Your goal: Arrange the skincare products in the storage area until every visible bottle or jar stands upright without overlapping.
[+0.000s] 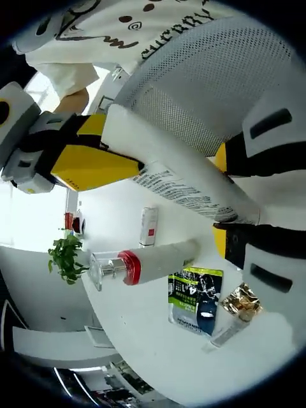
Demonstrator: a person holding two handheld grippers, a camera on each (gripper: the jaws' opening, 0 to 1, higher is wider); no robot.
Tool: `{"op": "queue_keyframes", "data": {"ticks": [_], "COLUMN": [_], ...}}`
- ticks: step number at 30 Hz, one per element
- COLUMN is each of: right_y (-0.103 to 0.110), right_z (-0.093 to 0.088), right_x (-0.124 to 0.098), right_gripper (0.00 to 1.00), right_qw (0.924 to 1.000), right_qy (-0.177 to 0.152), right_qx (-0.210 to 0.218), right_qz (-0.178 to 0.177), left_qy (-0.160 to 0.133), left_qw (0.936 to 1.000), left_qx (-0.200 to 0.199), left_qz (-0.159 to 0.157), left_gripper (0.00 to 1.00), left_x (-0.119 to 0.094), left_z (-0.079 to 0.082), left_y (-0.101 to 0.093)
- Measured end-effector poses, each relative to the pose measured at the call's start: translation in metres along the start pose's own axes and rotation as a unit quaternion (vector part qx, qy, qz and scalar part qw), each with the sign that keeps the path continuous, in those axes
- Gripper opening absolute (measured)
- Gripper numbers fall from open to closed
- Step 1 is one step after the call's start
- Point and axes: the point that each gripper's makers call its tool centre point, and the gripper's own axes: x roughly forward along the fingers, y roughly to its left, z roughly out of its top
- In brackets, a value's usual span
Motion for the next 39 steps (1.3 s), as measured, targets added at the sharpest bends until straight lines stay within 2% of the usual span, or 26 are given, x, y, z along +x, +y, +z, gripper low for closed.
{"op": "queue_keyframes", "data": {"ticks": [4, 6, 9, 15, 21, 27, 32, 35, 37, 39], "right_y": [-0.003, -0.005, -0.006, -0.005, 0.001, -0.002, -0.002, -0.005, -0.007, -0.008], "right_z": [0.005, 0.007, 0.008, 0.015, 0.018, 0.017, 0.018, 0.019, 0.019, 0.018], "right_x": [0.006, 0.007, 0.009, 0.005, 0.012, 0.014, 0.016, 0.018, 0.020, 0.020], "right_gripper": [0.02, 0.02, 0.02, 0.02, 0.02, 0.02, 0.01, 0.01, 0.01, 0.01], "right_qw": [1.0000, 1.0000, 0.9999, 0.9995, 0.9990, 0.9988, 0.9990, 0.9991, 0.9992, 0.9994], "right_qy": [-0.005, -0.004, -0.003, -0.020, -0.013, -0.010, -0.008, -0.008, -0.005, -0.003], "right_qx": [0.000, 0.002, 0.005, 0.025, 0.036, 0.039, 0.036, 0.034, 0.033, 0.027], "right_qz": [-0.003, -0.005, -0.008, 0.003, 0.024, 0.026, 0.027, 0.024, 0.022, 0.022], "left_qy": [0.002, 0.004, 0.008, 0.012, 0.022, 0.016, 0.010, -0.010, -0.007, 0.013], "left_qw": [1.0000, 0.9996, 0.9991, 0.9989, 0.9991, 0.9993, 0.9988, 0.9987, 0.9982, 0.9972], "left_qx": [0.001, 0.018, 0.022, 0.030, 0.030, 0.022, 0.022, 0.017, 0.021, 0.029], "left_qz": [0.004, 0.020, 0.034, 0.034, 0.021, 0.026, 0.042, 0.046, 0.056, 0.068], "left_gripper": [0.20, 0.19, 0.18, 0.16, 0.15, 0.15, 0.17, 0.20, 0.23, 0.27], "left_x": [-0.001, -0.003, -0.006, -0.013, -0.011, -0.013, -0.015, -0.017, -0.019, -0.021], "left_z": [0.000, -0.001, -0.002, -0.001, -0.007, -0.012, -0.012, -0.009, -0.011, -0.020], "left_y": [0.001, 0.004, 0.006, -0.003, -0.009, -0.002, 0.007, 0.011, 0.014, 0.018]}}
